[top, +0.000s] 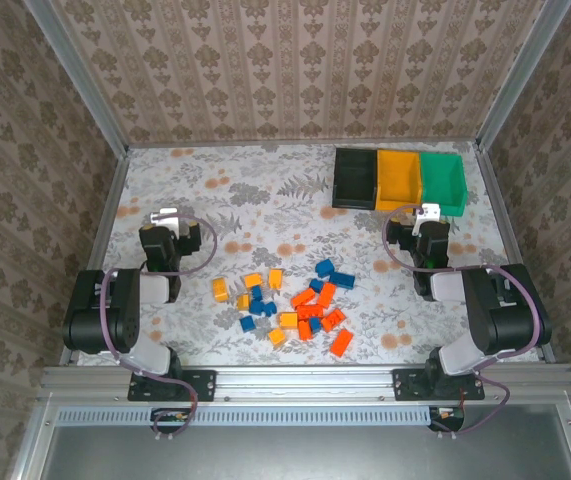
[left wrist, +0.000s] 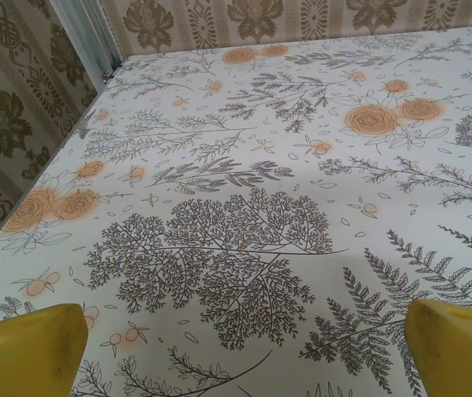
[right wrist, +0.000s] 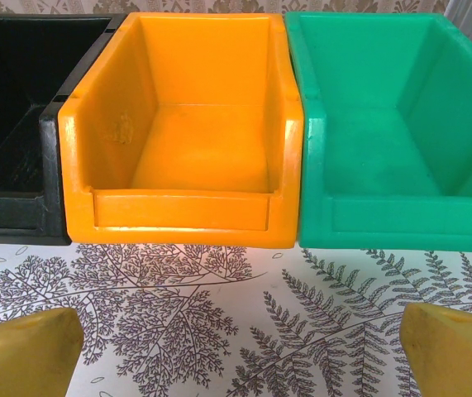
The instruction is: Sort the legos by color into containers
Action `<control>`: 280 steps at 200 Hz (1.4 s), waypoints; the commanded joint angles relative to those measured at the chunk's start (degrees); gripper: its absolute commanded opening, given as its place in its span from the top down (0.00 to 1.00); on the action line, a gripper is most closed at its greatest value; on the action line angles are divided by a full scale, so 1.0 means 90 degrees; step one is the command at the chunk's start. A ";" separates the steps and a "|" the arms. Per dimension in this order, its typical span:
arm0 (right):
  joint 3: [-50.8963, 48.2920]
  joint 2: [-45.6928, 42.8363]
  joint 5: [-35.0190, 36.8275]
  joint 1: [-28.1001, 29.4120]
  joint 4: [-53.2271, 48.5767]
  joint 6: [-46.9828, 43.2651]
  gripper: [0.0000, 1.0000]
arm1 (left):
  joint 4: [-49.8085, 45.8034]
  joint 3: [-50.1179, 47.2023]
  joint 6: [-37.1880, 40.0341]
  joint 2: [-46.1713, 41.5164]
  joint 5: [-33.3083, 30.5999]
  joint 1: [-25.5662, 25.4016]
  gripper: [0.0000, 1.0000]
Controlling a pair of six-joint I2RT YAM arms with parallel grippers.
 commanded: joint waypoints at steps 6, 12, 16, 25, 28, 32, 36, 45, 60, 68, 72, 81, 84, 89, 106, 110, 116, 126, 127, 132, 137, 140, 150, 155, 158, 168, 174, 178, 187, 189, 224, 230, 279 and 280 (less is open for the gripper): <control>-0.0031 -0.0018 -0.0066 0.0013 0.0223 -0.0028 0.00 | 0.0045 0.0041 0.0094 0.0012 0.0086 0.0041 0.00; -0.0032 -0.0018 -0.0066 0.0012 0.0223 -0.0026 0.00 | 0.0046 0.0041 0.0088 0.0014 0.0094 0.0042 0.00; -0.0036 -0.0018 -0.0068 0.0017 0.0219 -0.0026 0.00 | 0.0046 0.0041 0.0085 0.0012 0.0088 0.0037 0.00; -0.0031 -0.0017 -0.0066 0.0013 0.0218 -0.0031 0.00 | 0.0047 0.0041 0.0090 0.0020 0.0095 0.0044 0.00; -0.0031 -0.0018 -0.0068 0.0012 0.0219 -0.0027 0.00 | 0.0046 0.0041 0.0087 0.0015 0.0089 0.0043 0.00; -0.0036 -0.0013 -0.0066 0.0017 0.0218 -0.0026 0.00 | 0.0046 0.0036 0.0085 0.0012 0.0096 0.0039 0.00; -0.0034 -0.0015 -0.0066 0.0012 0.0218 -0.0026 0.00 | 0.0046 0.0041 0.0087 0.0013 0.0091 0.0041 0.00; -0.0031 -0.0019 -0.0067 0.0015 0.0223 -0.0026 0.00 | 0.0046 0.0041 0.0090 0.0020 0.0090 0.0046 0.00; -0.0036 -0.0018 -0.0066 0.0012 0.0227 -0.0022 0.00 | 0.0046 0.0041 0.0084 0.0012 0.0086 0.0037 0.00; -0.0027 -0.0018 -0.0066 0.0013 0.0223 -0.0025 0.00 | 0.0046 0.0041 0.0085 0.0013 0.0083 0.0037 0.00; -0.0032 -0.0008 -0.0071 0.0012 0.0218 -0.0022 0.00 | 0.0046 0.0039 0.0085 0.0013 0.0087 0.0036 0.00; -0.0027 -0.0002 -0.0076 0.0003 0.0206 -0.0027 0.00 | 0.0045 0.0041 0.0085 0.0015 0.0096 0.0038 0.00; -0.0022 -0.0001 -0.0079 0.0002 0.0208 -0.0026 0.00 | 0.0046 0.0040 0.0088 0.0014 0.0095 0.0038 0.00; -0.0014 0.0000 -0.0085 0.0003 0.0207 -0.0024 0.00 | 0.0046 0.0037 0.0082 0.0016 0.0097 0.0044 0.00; -0.0008 -0.0007 -0.0146 -0.0023 0.0175 -0.0002 0.00 | 0.0016 0.0048 0.0055 0.0017 0.0212 0.0105 0.00; -0.0002 -0.0014 -0.0178 -0.0044 0.0169 0.0003 0.00 | 0.0016 0.0048 0.0056 0.0017 0.0190 0.0098 0.00; -0.0038 -0.0027 -0.0195 -0.0051 0.0199 0.0003 0.00 | 0.0031 0.0042 0.0065 0.0013 0.0185 0.0086 0.00; -0.0042 -0.0138 -0.0134 -0.0048 0.0187 0.0024 0.00 | 0.0000 0.0062 0.0113 -0.0081 0.0103 0.0043 0.00; -0.0034 -0.0166 -0.0129 -0.0047 0.0163 0.0023 0.00 | -0.0046 0.0071 0.0114 -0.0108 0.0080 0.0035 0.00; 0.0025 -0.0324 -0.0066 -0.0032 -0.0057 0.0023 0.00 | -0.0289 0.0133 0.0152 -0.0264 0.0011 -0.0026 0.00; 0.0116 -0.0494 0.0024 -0.0022 -0.0423 0.0045 0.00 | -0.0661 0.0248 0.0217 -0.0431 -0.0071 -0.0099 0.00; 0.0200 -0.0591 0.0098 -0.0018 -0.0638 0.0067 0.00 | -0.0955 0.0334 0.0242 -0.0597 -0.0131 -0.0148 0.00; 0.0496 -0.0837 0.0333 -0.0007 -0.1481 0.0145 0.00 | -0.1881 0.0693 0.0291 -0.0973 -0.0381 -0.0288 0.00; 0.0646 -0.0848 0.0419 0.0007 -0.1776 0.0181 0.00 | -0.2179 0.0846 0.0326 -0.1108 -0.0487 -0.0358 0.00; 0.0714 -0.0999 0.0464 0.0010 -0.1948 0.0200 0.00 | -0.2299 0.0918 0.0329 -0.1174 -0.0561 -0.0379 0.00; 0.0946 -0.1160 0.0673 0.0048 -0.2429 0.0291 0.00 | -0.2566 0.1059 0.0132 -0.1418 -0.0703 -0.0438 0.00; 0.1045 -0.1246 0.0833 0.0064 -0.2646 0.0384 0.00 | -0.2599 0.1083 -0.0040 -0.1545 -0.0705 -0.0442 0.00; 0.1087 -0.1301 0.0953 0.0079 -0.2729 0.0471 0.00 | -0.2576 0.1069 -0.0136 -0.1632 -0.0704 -0.0449 0.00; 0.1120 -0.1473 0.1134 0.0080 -0.2821 0.0682 0.00 | -0.2411 0.1031 -0.0338 -0.1816 -0.0729 -0.0447 0.00; 0.1124 -0.1512 0.1157 0.0093 -0.2827 0.0722 0.00 | -0.2358 0.1014 -0.0382 -0.1849 -0.0737 -0.0446 0.00; 0.1752 -0.1727 0.2310 0.0150 -0.3478 0.1592 0.00 | -0.1151 0.0856 -0.2357 -0.1789 -0.1259 -0.0303 0.00; 0.1994 -0.1654 0.2365 0.0140 -0.3842 0.1800 0.00 | -0.1314 0.0908 -0.2906 -0.1777 -0.1241 -0.0193 0.00; 0.3330 -0.0936 0.0363 -0.0391 -0.5921 0.3333 0.00 | -0.2977 0.1903 -0.5283 -0.1192 0.1927 0.1305 0.00; 0.3331 -0.0936 0.0305 -0.0399 -0.5909 0.3338 0.00 | -0.2965 0.1910 -0.5304 -0.1171 0.1979 0.1320 0.00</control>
